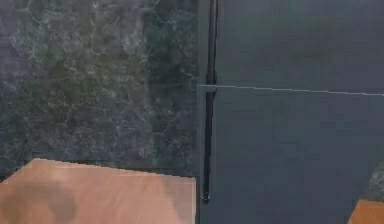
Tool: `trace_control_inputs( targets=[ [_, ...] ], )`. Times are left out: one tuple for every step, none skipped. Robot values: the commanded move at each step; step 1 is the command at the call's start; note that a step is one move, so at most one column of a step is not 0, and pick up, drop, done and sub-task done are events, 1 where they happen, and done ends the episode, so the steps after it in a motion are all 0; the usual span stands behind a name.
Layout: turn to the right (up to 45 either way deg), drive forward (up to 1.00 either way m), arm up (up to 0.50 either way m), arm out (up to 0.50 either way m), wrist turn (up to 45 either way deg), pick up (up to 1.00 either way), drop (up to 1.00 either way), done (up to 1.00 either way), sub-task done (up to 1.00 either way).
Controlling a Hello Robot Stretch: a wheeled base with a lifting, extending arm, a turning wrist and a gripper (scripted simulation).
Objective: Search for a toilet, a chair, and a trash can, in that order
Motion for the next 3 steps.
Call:
trace_control_inputs(
  targets=[
    [-33.0,0.0,0.0,0.0,0.0,0.0,0.0,0.0,0.0],
    [0.0,0.5,0.0,0.0,0.0,0.0,0.0,0.0,0.0],
    [-45.0,0.0,0.0,0.0,0.0,0.0,0.0,0.0,0.0]
  ],
)
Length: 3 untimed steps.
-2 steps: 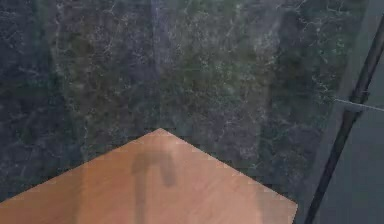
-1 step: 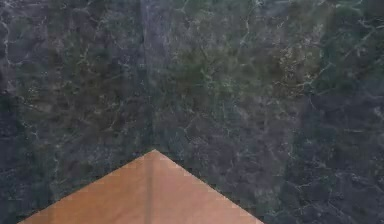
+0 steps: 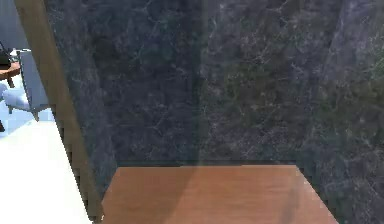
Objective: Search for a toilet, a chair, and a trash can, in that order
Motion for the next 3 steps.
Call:
trace_control_inputs(
  targets=[
    [0.0,0.45,0.0,0.0,0.0,0.0,0.0,0.0,0.0],
    [-45.0,0.0,0.0,0.0,0.0,0.0,0.0,0.0,0.0],
    [-33.0,0.0,0.0,0.0,0.0,0.0,0.0,0.0,0.0]
  ],
)
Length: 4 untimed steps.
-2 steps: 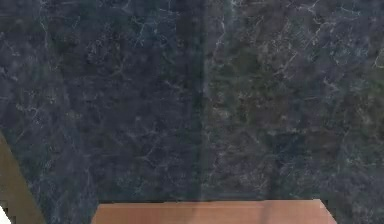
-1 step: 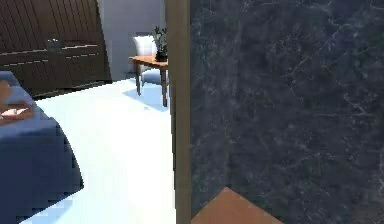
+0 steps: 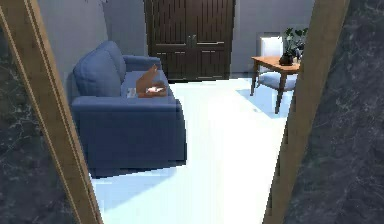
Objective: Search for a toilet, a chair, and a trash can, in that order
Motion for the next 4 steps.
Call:
trace_control_inputs(
  targets=[
    [0.0,0.45,0.0,0.0,0.0,0.0,0.0,0.0,0.0],
    [9.0,0.0,0.0,0.0,0.0,0.0,0.0,0.0,0.0],
    [0.0,0.5,0.0,0.0,0.0,0.0,0.0,0.0,0.0],
    [45.0,0.0,0.0,0.0,0.0,0.0,0.0,0.0,0.0]
  ],
)
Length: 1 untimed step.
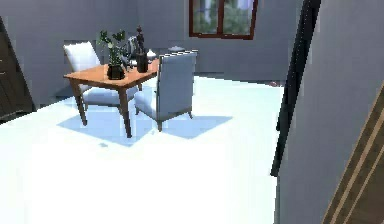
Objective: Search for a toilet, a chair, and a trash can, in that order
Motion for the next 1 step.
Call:
trace_control_inputs(
  targets=[
    [12.0,0.0,0.0,0.0,0.0,0.0,0.0,0.0,0.0]
  ],
)
